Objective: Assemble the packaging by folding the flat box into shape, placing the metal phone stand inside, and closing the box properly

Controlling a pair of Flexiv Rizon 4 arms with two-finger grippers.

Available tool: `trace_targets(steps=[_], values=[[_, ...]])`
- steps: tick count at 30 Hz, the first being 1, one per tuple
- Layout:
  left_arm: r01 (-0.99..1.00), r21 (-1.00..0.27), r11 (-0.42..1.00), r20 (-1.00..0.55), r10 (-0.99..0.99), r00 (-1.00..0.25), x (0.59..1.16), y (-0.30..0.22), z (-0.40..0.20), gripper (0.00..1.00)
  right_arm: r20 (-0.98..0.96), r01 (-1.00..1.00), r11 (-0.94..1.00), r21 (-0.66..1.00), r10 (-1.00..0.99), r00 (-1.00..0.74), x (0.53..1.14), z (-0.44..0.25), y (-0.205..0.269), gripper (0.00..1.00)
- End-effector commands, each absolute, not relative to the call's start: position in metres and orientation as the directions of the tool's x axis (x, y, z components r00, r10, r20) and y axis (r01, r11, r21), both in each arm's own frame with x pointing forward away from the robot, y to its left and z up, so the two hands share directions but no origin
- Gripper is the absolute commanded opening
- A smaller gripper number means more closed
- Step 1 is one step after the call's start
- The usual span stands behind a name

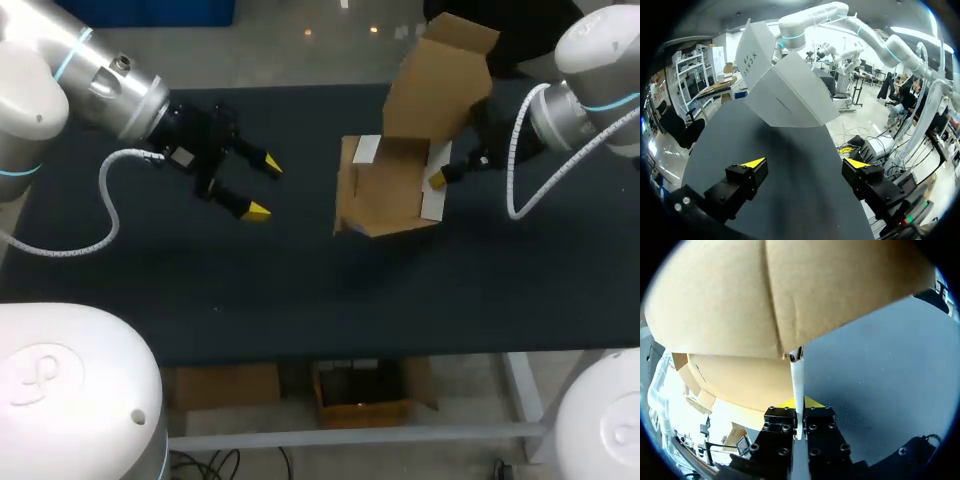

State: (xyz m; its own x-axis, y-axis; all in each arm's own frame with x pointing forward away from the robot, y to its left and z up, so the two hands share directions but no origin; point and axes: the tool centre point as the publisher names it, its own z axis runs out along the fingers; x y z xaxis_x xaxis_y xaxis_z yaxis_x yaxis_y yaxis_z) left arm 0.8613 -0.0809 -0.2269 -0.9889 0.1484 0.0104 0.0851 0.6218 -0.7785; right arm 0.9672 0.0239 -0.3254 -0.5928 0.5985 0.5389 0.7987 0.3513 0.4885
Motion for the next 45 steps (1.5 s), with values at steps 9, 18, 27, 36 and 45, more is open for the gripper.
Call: trace_targets(steps=[9,18,27,36,45], values=[[0.086,-0.779,0.621,0.014,0.155,-0.988,0.863,-0.079,-0.227,1.00,0.542,0.790,0.565,0.240,0.597,-0.591,0.973,-0.325,0.025,0.00],[0.086,-0.779,0.621,0.014,0.155,-0.988,0.863,-0.079,-0.227,1.00,0.542,0.790,0.565,0.240,0.597,-0.591,0.973,-0.325,0.025,0.00],[0.069,-0.690,0.721,-0.009,0.087,-0.996,0.863,-0.075,-0.225,1.00,0.543,0.873,0.470,0.130,0.703,-0.459,0.974,-0.335,0.010,0.00],[0.000,-0.626,0.780,-0.053,-0.043,-0.998,0.871,-0.065,-0.227,1.00,0.458,0.938,0.347,-0.016,0.836,-0.302,0.966,-0.335,0.005,0.00],[-0.009,-0.603,0.798,-0.061,-0.057,-0.996,0.878,-0.057,-0.234,1.00,0.378,0.922,0.333,-0.197,0.894,-0.242,0.957,-0.339,0.011,0.00]])
